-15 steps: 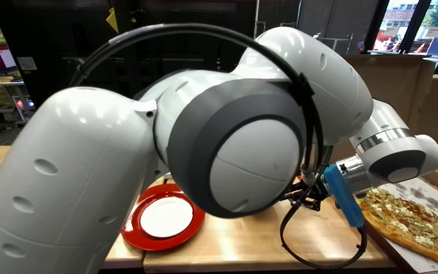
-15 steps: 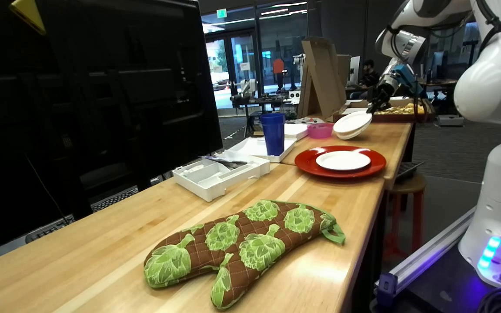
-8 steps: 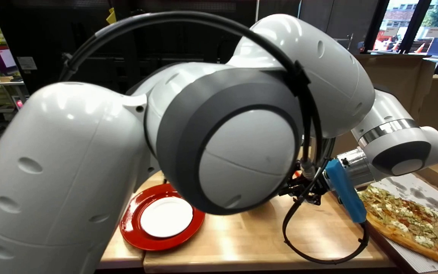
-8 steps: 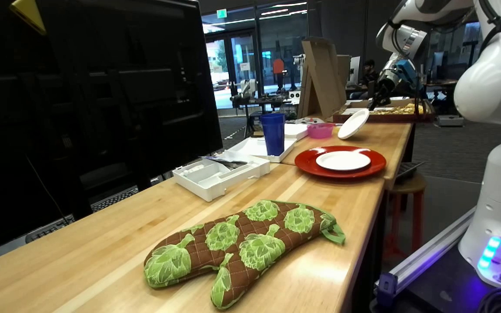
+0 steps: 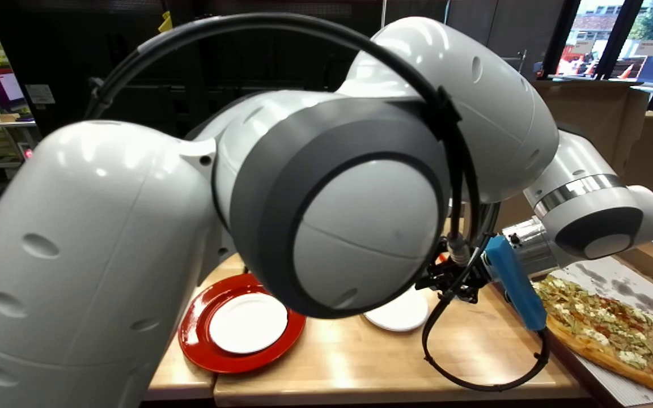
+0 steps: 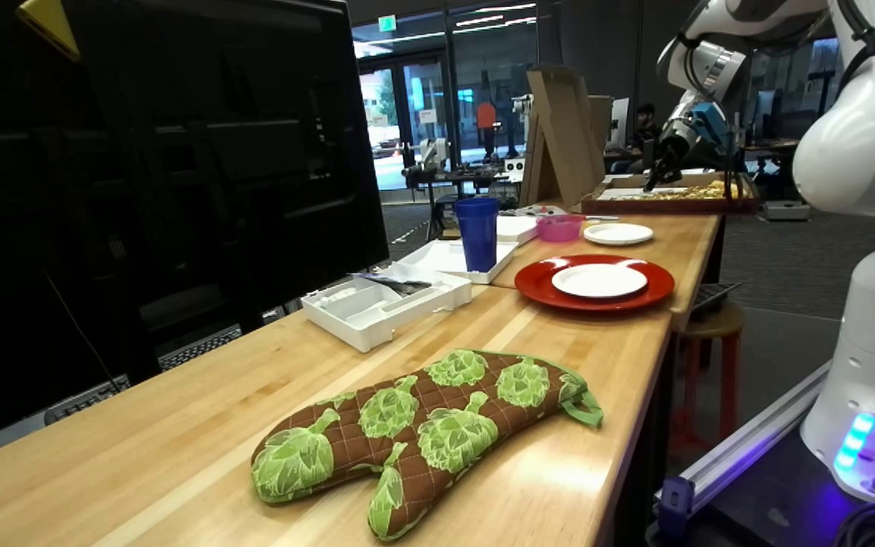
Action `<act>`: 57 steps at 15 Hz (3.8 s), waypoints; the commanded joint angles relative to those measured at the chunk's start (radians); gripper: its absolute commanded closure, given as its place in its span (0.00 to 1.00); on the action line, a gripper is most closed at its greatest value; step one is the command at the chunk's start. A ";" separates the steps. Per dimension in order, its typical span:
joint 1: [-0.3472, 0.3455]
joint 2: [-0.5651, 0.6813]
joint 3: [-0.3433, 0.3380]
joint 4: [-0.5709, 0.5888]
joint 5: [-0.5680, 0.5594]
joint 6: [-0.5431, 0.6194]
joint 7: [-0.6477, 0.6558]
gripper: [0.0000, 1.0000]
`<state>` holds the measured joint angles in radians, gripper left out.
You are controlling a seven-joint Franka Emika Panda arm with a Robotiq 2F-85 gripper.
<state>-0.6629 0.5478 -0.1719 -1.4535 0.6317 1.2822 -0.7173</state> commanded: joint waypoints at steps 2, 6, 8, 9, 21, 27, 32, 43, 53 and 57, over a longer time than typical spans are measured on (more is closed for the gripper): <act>0.010 -0.016 -0.004 -0.011 -0.015 -0.007 0.020 0.63; 0.025 -0.032 -0.018 -0.030 -0.035 0.048 0.061 0.39; 0.028 -0.034 -0.020 -0.038 -0.047 0.069 0.089 0.25; 0.031 -0.031 -0.020 -0.043 -0.048 0.083 0.104 0.19; 0.013 0.114 0.016 0.003 0.022 0.082 0.207 0.00; -0.006 0.134 0.016 0.011 0.025 0.073 0.232 0.00; -0.013 0.147 0.023 0.029 0.026 0.060 0.246 0.00; -0.020 0.189 0.031 0.078 0.062 0.007 0.270 0.00; -0.018 0.229 0.047 0.122 0.072 -0.032 0.294 0.00; -0.014 0.237 0.051 0.132 0.079 -0.039 0.299 0.07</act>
<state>-0.6686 0.7716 -0.1311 -1.3525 0.6935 1.2718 -0.4484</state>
